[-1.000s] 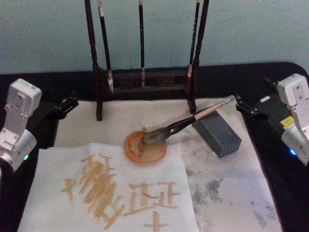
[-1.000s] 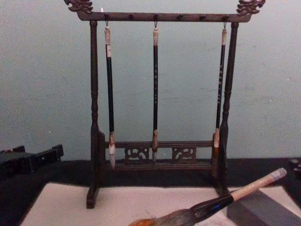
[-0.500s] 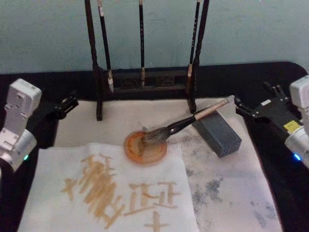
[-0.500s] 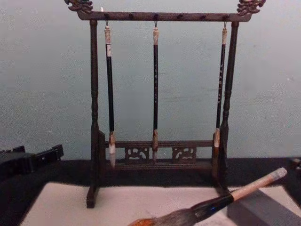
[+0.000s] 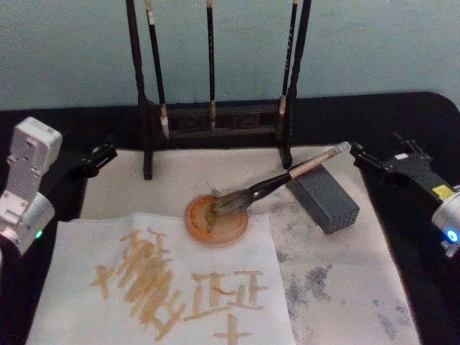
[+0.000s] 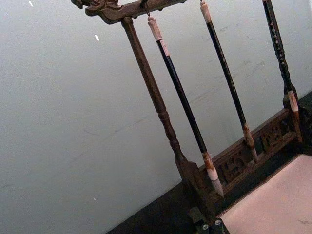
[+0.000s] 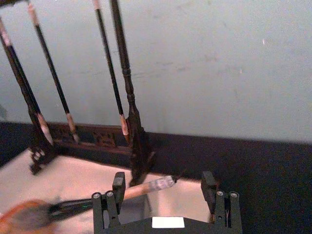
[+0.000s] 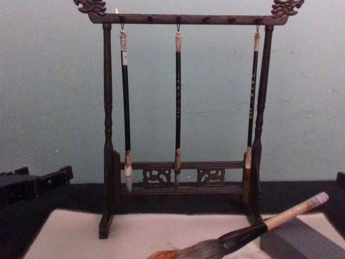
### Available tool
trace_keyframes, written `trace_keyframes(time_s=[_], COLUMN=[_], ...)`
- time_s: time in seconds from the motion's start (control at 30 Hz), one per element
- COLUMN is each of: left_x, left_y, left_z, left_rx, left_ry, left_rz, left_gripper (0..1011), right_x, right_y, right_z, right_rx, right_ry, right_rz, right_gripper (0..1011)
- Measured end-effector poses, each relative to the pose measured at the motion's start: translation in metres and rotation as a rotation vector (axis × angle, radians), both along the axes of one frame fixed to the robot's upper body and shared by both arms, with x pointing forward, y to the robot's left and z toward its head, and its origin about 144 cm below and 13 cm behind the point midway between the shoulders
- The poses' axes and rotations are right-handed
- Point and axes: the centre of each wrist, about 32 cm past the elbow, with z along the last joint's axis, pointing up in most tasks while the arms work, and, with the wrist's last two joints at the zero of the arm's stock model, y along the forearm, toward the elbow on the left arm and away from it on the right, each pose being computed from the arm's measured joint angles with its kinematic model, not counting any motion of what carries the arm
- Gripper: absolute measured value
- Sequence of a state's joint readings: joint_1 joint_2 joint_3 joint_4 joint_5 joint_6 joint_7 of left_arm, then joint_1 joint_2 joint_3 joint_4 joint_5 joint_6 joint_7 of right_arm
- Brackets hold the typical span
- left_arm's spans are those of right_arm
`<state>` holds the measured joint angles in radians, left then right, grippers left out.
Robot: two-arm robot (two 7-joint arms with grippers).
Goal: Pick up the brush from the inkstone, write on the paper, then place the brush back to its original position.
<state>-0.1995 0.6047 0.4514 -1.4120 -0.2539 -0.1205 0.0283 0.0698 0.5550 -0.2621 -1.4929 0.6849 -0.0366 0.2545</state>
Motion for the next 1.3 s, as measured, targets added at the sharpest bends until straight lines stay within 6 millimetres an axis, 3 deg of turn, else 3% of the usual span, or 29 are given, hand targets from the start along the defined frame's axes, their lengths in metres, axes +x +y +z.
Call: trace_keyframes(time_s=[0.5, 1.3], left_x=[0.000, 0.000], left_y=[0.000, 0.000], left_z=[0.000, 0.000], left_rx=[0.000, 0.000], left_ry=[0.000, 0.000], left_rz=[0.000, 0.000], left_gripper=[1002, 1002], right_x=[0.012, 0.022], right_y=[-0.005, -0.004], right_z=[-0.004, -0.016], right_rx=[0.422, 0.662], right_ry=[0.281, 0.435], right_rz=[0.004, 0.000], right_gripper=[1003, 1003])
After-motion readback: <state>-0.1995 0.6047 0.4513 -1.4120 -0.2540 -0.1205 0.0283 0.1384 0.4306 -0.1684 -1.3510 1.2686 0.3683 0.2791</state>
